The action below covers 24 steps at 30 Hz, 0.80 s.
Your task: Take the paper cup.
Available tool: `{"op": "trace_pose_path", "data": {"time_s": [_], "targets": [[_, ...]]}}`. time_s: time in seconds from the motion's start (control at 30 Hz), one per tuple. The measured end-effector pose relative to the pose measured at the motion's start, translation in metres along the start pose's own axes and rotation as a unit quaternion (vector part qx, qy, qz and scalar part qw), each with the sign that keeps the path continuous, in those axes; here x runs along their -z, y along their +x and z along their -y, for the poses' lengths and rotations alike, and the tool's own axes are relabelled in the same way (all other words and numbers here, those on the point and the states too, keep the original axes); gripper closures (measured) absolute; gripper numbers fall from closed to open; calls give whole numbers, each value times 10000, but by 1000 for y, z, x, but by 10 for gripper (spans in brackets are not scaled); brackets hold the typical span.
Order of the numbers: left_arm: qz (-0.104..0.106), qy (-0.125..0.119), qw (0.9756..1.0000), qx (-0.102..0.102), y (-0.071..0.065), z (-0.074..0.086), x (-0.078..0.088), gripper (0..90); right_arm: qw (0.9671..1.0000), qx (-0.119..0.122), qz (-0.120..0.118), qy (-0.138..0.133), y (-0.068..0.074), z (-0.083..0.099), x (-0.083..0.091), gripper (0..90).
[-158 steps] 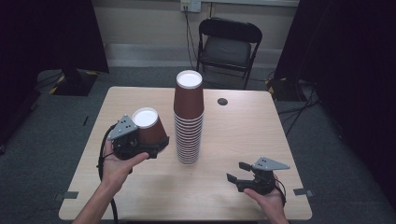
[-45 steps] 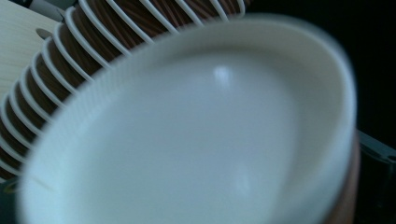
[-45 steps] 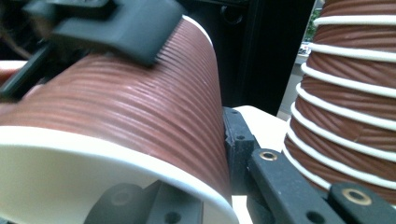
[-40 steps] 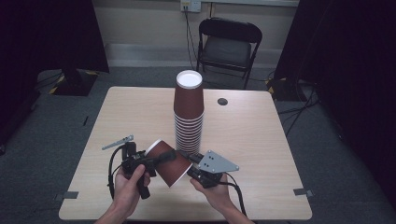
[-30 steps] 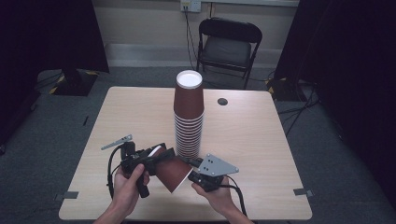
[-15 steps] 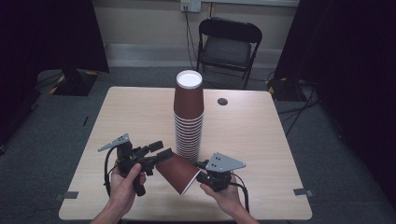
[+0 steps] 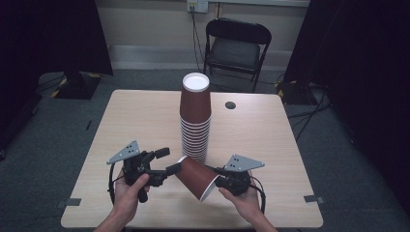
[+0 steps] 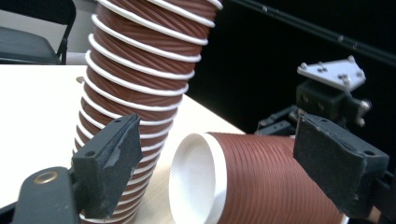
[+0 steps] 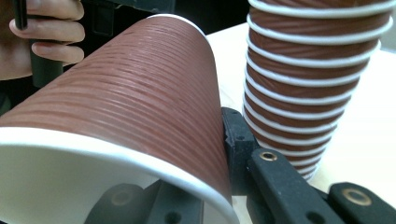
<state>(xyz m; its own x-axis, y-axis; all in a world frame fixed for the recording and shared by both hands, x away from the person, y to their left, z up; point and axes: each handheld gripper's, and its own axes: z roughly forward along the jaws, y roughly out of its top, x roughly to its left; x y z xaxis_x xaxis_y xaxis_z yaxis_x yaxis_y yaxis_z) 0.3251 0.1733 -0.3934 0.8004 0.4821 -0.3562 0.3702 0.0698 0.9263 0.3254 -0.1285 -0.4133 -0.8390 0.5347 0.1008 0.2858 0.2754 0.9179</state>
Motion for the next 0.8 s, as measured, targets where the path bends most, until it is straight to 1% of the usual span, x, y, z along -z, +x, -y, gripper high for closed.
{"op": "trace_pose_path", "data": {"time_s": [0.03, 0.07, 0.1, 0.2, 0.23, 0.27, 0.3, 0.33, 0.4, 0.43, 0.47, 0.53, 0.57, 0.6, 0.63, 0.67, 0.7, 0.73, 0.77, 0.8], "targets": [[34, 98, 9998, -153, -2, 1, -2, 154, 9999, -52, 6, 118, -3, 2, 1, 863], [34, 98, 9998, -153, -2, 1, -2, 156, 9999, -52, 6, 118, -3, 2, 1, 863], [34, 231, 9992, -310, -2, 2, -4, 156, 9998, -78, -1, 164, -4, 3, 2, 863], [30, 432, 9976, -549, -4, 3, -6, 156, 9993, -155, -7, 329, -8, 5, 3, 863], [33, 526, 9965, -655, -5, 4, -7, 156, 9992, -187, -10, 362, -9, 6, 4, 863], [-13, 639, 9953, -721, -6, 4, -8, 156, 9988, -225, -34, 426, -10, 6, 4, 862], [38, 758, 9939, -795, -6, 6, -9, 156, 9987, -227, -47, 457, -11, 6, 5, 862], [45, 842, 9928, -849, -6, 7, -10, 156, 9986, -238, -59, 471, -13, 6, 6, 862], [95, 1040, 9889, -1057, -8, 9, -12, 159, 9981, -279, -70, 539, -15, 6, 7, 862], [84, 1112, 9864, -1209, -9, 11, -14, 159, 9975, -331, -87, 617, -18, 6, 8, 862], [115, 1192, 9845, -1284, -10, 11, -15, 159, 9975, -331, -87, 617, -18, 6, 8, 862], [144, 1291, 9813, -1420, -12, 14, -18, 158, 9958, -402, -132, 813, -20, 5, 7, 861], [160, 1352, 9790, -1519, -13, 15, -20, 158, 9958, -402, -132, 813, -20, 5, 7, 861], [191, 1398, 9782, -1525, -14, 17, -21, 158, 9947, -421, -145, 922, -21, 5, 6, 861], [229, 1444, 9770, -1550, -14, 19, -23, 158, 9930, -486, -195, 1056, -22, 3, 6, 862], [260, 1475, 9759, -1587, -15, 21, -24, 158, 9930, -486, -195, 1056, -22, 3, 6, 862], [258, 1520, 9739, -1667, -16, 23, -25, 158, 9927, -497, -204, 1080, -22, 3, 5, 862], [284, 1613, 9697, -1811, -17, 24, -27, 158, 9921, -513, -226, 1123, -22, 2, 5, 862], [310, 1674, 9669, -1899, -18, 26, -28, 160, 9912, -524, -253, 1193, -22, 1, 4, 862], [326, 1686, 9655, -1959, -19, 27, -29, 160, 9914, -492, -245, 1186, -21, 1, 4, 862]]}}
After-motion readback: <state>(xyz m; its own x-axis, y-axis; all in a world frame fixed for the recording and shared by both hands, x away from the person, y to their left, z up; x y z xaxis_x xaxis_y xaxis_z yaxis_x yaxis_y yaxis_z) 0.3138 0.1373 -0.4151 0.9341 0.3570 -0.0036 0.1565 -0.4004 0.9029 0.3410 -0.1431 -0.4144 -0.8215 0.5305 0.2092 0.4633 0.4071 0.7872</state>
